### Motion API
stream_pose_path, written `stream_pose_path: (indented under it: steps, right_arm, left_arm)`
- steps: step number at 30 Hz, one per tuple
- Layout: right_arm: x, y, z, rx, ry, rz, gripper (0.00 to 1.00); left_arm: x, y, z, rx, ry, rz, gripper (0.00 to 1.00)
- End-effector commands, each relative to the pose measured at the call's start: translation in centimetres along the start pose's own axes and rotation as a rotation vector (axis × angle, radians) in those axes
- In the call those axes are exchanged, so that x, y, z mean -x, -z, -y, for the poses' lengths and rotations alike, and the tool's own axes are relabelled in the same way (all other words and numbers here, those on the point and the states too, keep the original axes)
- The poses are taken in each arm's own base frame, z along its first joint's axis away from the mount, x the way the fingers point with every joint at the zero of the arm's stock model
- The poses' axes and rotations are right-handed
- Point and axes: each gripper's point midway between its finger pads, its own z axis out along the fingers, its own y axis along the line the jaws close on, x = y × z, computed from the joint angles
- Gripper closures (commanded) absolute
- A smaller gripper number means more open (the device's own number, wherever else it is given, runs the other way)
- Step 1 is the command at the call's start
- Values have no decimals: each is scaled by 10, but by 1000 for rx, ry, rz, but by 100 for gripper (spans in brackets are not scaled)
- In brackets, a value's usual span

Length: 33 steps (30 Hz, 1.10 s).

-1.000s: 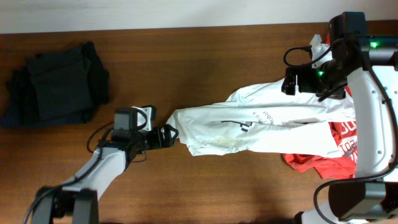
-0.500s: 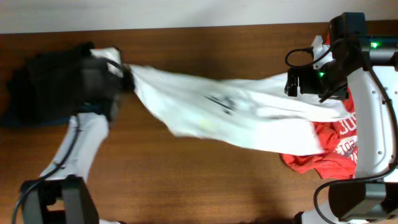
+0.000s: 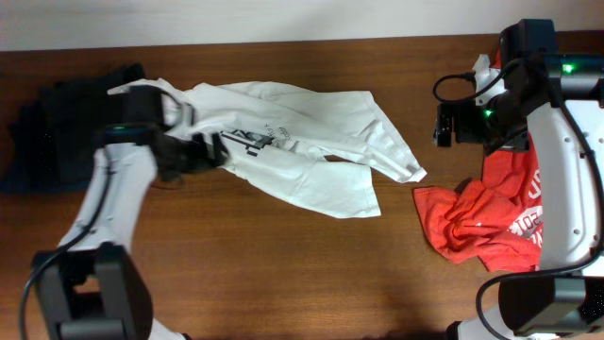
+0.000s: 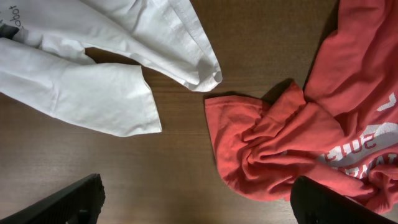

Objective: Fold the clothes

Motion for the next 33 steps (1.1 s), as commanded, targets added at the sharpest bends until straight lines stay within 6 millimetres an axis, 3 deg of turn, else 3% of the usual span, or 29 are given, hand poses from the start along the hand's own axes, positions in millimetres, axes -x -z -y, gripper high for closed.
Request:
stream_pose_path:
  steps: [1, 4, 7, 9, 10, 12, 13, 15, 17, 19, 22, 23, 24, 26, 27, 31, 33]
  right_arm:
    - [-3, 8, 3, -14, -8, 19, 1]
    - [-4, 8, 3, -14, -8, 12, 1]
    - [-4, 8, 3, -14, -9, 12, 1]
    - [-4, 8, 3, -14, -9, 12, 1]
    - [-4, 8, 3, -14, -8, 12, 1]
    - [-4, 8, 3, -15, -8, 13, 1]
    - [-4, 8, 4, -19, -8, 13, 1]
    - [-4, 8, 11, -58, -9, 13, 1]
    - [-3, 7, 13, -70, -10, 13, 1]
    - [-3, 6, 13, -70, -10, 11, 1]
    - [-2, 3, 13, -70, -16, 2, 1]
    - [-2, 2, 13, -69, -19, -2, 1]
    - [-3, 1, 14, -70, -19, -7, 1]
    - [-5, 0, 14, -70, -20, -19, 1]
    - [-6, -1, 14, -70, -21, -23, 1]
    - [-13, -12, 15, -72, -24, -64, 1]
    - [-20, -30, 18, -72, -29, -104, 14]
  left_arm:
    - [-42, -46, 34, -55, -10, -147, 1]
    - [-65, -83, 50, -49, 9, -229, 1]
    - [-63, -114, 62, -62, 9, -216, 1]
    - [-61, -127, 67, -69, 28, -204, 10]
    - [-59, -129, 69, -73, 20, -192, 32]
    - [-54, -128, 66, -55, 17, -172, 95]
    - [-52, -125, 61, -30, 21, -168, 100]
    - [-57, -106, 41, 69, 55, -203, 100]
    - [-60, -73, 16, 193, 47, -233, 100]
    - [-49, -17, -23, 389, 25, -201, 100]
    - [-20, 47, -61, 550, 76, -59, 99]
    - [-14, 61, -70, 562, 108, -18, 74]
    - [-14, 69, -75, 561, 138, 1, 64]
    - [-24, 71, -77, 537, 188, -34, 6]
    - [-33, 64, -71, 495, 195, -75, 1]
    - [-63, 45, -64, 420, 215, -184, 1]
    - [-85, 34, -70, 432, 224, -246, 1]
